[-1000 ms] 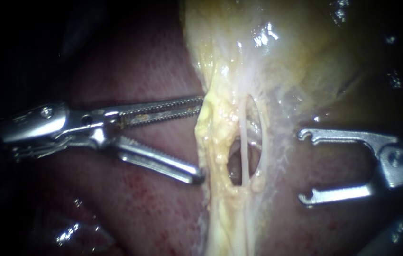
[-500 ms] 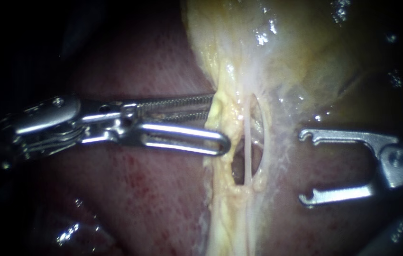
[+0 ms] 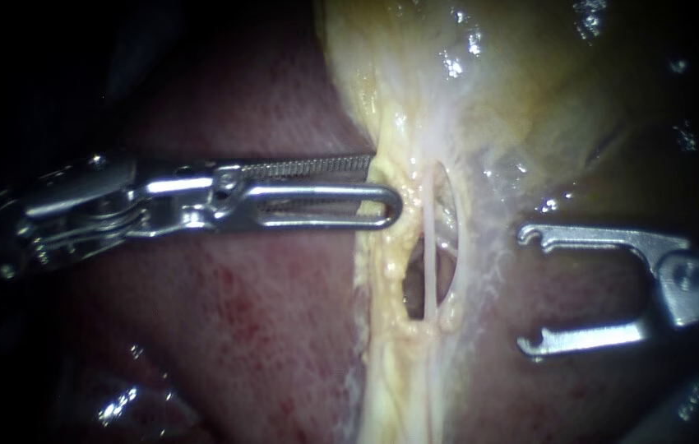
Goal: Grabbing gallbladder
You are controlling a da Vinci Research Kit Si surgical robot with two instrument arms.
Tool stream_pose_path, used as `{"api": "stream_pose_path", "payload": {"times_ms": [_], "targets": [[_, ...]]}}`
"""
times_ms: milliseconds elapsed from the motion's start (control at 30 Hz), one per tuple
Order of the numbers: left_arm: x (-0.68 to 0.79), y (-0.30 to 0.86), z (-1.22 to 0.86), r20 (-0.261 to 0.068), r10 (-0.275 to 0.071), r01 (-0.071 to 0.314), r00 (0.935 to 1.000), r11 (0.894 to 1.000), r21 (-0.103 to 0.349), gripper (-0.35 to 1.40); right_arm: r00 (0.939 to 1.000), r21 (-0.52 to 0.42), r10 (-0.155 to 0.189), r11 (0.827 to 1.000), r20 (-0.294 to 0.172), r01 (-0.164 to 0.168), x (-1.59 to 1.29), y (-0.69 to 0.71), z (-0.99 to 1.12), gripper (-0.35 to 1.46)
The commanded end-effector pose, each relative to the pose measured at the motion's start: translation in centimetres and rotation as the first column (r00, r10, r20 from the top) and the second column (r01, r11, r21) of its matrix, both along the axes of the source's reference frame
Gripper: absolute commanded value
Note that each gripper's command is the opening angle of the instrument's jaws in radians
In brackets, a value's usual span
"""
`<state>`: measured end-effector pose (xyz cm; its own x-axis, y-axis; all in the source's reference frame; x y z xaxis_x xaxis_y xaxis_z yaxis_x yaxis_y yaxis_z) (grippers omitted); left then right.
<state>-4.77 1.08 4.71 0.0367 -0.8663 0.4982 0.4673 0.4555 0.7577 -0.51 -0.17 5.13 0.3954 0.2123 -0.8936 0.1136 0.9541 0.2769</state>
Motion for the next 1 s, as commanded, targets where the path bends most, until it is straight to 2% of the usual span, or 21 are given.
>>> {"api": "stream_pose_path", "payload": {"times_ms": [33,167,267,1000], "targets": [[0.01,-0.01,0.00,-0.008,0.000,0.000,1.0000,1.000,0.005,-0.09,1.0000,0.000,0.000,1.000,0.000,0.000,0.00,0.00,0.00,0.59],[0.03,-0.02,0.00,-0.032,-0.007,0.007,0.9995,1.000,0.010,-0.30,1.0000,0.000,0.000,1.000,0.000,0.000,0.00,0.00,0.00,0.59],[0.04,-0.03,0.00,-0.036,-0.005,0.005,0.9993,1.000,0.014,-0.35,1.0000,0.005,0.002,1.000,0.001,-0.002,0.00,0.00,0.00,0.59],[0.06,-0.08,-0.05,-0.034,0.006,-0.005,0.9994,1.000,0.022,-0.35,1.0000,0.005,0.002,1.000,0.001,-0.002,0.00,-0.01,-0.01,0.58]]}}
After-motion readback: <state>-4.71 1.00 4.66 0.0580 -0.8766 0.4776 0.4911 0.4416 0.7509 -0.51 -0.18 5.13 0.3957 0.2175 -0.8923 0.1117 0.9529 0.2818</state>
